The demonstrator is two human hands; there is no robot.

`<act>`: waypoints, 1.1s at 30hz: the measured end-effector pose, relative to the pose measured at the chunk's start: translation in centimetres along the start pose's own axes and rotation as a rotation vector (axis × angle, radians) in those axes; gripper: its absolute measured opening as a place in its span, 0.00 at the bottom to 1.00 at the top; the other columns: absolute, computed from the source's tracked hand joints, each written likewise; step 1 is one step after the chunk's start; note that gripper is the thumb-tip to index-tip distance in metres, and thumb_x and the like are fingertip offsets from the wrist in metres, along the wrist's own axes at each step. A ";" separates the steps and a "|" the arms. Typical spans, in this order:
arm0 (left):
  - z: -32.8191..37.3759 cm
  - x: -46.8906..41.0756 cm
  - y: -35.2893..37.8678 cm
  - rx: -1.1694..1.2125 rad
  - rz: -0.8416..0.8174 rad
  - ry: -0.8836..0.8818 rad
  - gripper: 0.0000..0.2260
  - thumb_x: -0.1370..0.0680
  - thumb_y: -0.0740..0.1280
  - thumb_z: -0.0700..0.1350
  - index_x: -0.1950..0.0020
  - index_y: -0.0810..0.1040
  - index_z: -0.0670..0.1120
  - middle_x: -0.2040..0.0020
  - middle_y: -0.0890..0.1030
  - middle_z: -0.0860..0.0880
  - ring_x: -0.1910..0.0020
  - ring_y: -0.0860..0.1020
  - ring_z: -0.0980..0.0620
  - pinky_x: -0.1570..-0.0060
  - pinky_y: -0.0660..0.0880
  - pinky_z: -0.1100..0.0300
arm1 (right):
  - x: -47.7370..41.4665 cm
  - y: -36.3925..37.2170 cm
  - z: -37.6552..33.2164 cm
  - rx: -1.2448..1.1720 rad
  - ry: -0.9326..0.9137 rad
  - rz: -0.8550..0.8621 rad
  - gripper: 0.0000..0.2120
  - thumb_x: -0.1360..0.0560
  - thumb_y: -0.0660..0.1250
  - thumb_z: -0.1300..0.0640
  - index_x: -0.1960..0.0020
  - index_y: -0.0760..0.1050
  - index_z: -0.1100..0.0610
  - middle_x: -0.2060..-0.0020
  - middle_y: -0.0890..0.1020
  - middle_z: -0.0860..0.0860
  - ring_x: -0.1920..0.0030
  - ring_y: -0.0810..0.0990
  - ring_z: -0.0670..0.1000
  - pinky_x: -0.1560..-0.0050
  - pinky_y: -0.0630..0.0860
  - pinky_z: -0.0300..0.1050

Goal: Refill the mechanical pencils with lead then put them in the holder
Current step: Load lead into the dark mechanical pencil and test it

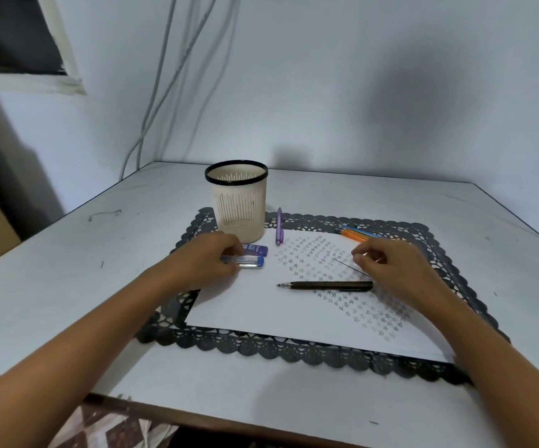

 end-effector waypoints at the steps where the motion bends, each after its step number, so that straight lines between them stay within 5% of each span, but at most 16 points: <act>1: -0.3 0.0 0.0 -0.004 0.001 -0.004 0.09 0.25 0.65 0.44 0.45 0.76 0.49 0.49 0.77 0.52 0.54 0.73 0.55 0.58 0.68 0.65 | 0.0 0.0 0.0 0.005 0.001 -0.001 0.04 0.25 0.65 0.52 0.51 0.78 0.48 0.60 0.80 0.44 0.58 0.76 0.41 0.56 0.72 0.38; 7: -1.1 -0.1 0.3 -0.035 -0.031 -0.003 0.10 0.25 0.66 0.45 0.44 0.77 0.49 0.48 0.77 0.51 0.53 0.73 0.56 0.54 0.67 0.65 | -0.1 0.1 0.1 0.037 0.001 0.004 0.05 0.25 0.65 0.52 0.51 0.79 0.49 0.58 0.80 0.46 0.60 0.76 0.39 0.63 0.67 0.29; 21: 6.4 -1.0 2.5 0.021 -0.013 0.248 0.16 0.23 0.63 0.52 0.37 0.73 0.50 0.40 0.72 0.50 0.42 0.69 0.53 0.41 0.68 0.56 | -0.2 0.2 0.0 0.058 -0.001 -0.020 0.05 0.25 0.65 0.52 0.51 0.78 0.50 0.60 0.78 0.43 0.59 0.75 0.40 0.59 0.69 0.36; 26: 8.4 -1.9 4.9 0.005 -0.023 0.298 0.21 0.24 0.62 0.56 0.35 0.72 0.49 0.41 0.72 0.49 0.43 0.70 0.51 0.43 0.69 0.54 | -0.2 0.2 0.0 0.077 -0.001 -0.017 0.06 0.25 0.65 0.52 0.50 0.79 0.50 0.59 0.78 0.44 0.58 0.77 0.43 0.57 0.72 0.37; 33: 8.4 -1.5 5.6 0.075 0.088 0.357 0.11 0.22 0.61 0.49 0.42 0.78 0.51 0.48 0.74 0.52 0.48 0.72 0.53 0.49 0.70 0.56 | -0.4 0.3 0.2 0.084 0.015 -0.023 0.05 0.25 0.65 0.52 0.50 0.78 0.49 0.58 0.80 0.45 0.57 0.79 0.45 0.53 0.75 0.40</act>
Point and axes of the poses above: each hand's wrist, its own x-axis away from the middle knuckle, its own y-axis out of the palm, z = x × y, the point moved 1 cm from there along -x, towards the middle knuckle
